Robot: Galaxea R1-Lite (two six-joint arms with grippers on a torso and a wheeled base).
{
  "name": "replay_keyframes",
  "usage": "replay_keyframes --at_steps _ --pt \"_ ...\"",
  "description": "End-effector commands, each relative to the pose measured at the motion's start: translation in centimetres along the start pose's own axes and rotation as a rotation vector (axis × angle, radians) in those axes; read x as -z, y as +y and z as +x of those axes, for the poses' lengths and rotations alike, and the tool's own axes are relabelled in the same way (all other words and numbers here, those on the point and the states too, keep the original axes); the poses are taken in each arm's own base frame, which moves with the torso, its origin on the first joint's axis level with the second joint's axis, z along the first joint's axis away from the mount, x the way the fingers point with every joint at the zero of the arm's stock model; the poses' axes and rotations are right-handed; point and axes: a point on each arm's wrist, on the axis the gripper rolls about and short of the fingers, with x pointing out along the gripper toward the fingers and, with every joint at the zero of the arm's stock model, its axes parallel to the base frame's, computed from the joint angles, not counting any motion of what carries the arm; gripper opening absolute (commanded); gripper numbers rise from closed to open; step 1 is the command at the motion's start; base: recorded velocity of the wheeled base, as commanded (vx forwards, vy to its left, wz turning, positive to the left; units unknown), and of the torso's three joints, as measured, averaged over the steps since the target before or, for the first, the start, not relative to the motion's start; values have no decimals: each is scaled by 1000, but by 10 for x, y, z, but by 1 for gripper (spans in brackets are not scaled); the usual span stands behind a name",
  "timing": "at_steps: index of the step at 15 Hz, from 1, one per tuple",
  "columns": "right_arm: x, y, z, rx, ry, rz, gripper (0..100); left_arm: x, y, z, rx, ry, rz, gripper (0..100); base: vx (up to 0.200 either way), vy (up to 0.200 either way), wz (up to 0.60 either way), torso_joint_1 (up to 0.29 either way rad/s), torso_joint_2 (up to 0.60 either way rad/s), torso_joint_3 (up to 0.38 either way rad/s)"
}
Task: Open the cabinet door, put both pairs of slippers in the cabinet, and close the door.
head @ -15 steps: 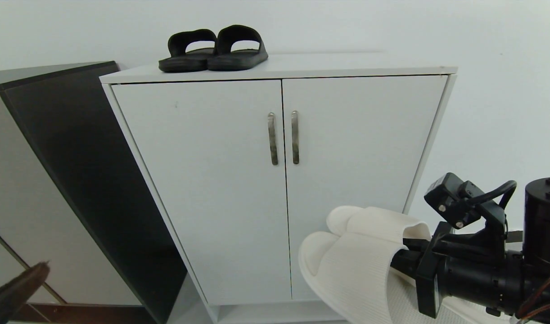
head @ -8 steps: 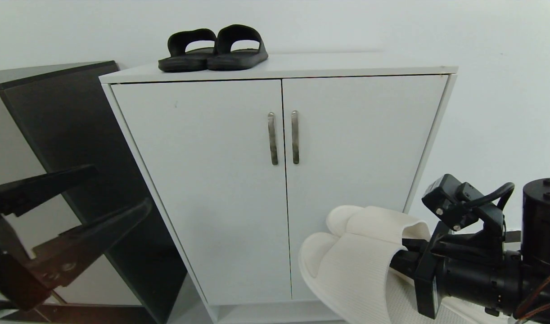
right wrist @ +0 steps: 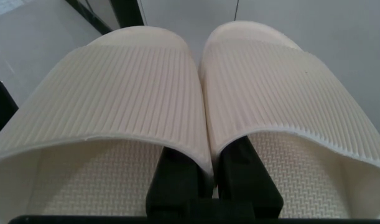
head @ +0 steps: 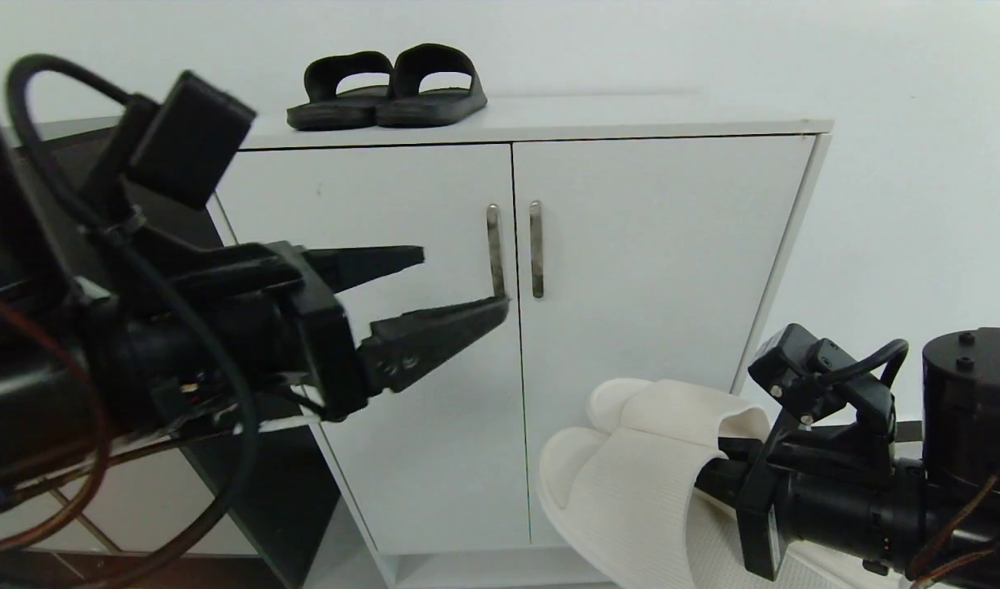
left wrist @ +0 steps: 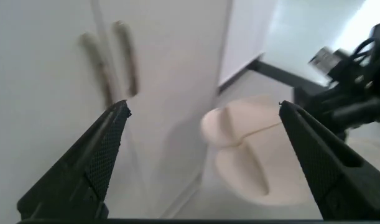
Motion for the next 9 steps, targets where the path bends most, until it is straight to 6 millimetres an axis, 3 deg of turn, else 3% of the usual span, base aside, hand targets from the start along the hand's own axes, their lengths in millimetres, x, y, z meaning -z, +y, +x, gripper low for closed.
replay_keyframes --at_steps 1,3,6,8,9 --pt "0 0 0 0 1 0 0 -1 6 44 112 29 -49 100 0 0 0 0 0 0" --pt "1 0 0 0 3 0 0 -5 9 61 229 37 -117 100 0 0 0 0 0 0" --pt "1 0 1 0 6 0 0 -10 15 66 380 52 -209 100 0 0 0 0 0 0" --pt "1 0 1 0 6 0 0 -15 17 72 413 51 -256 100 0 0 0 0 0 0" --pt "1 0 1 0 6 0 0 -17 22 84 387 46 -277 100 0 0 0 0 0 0"
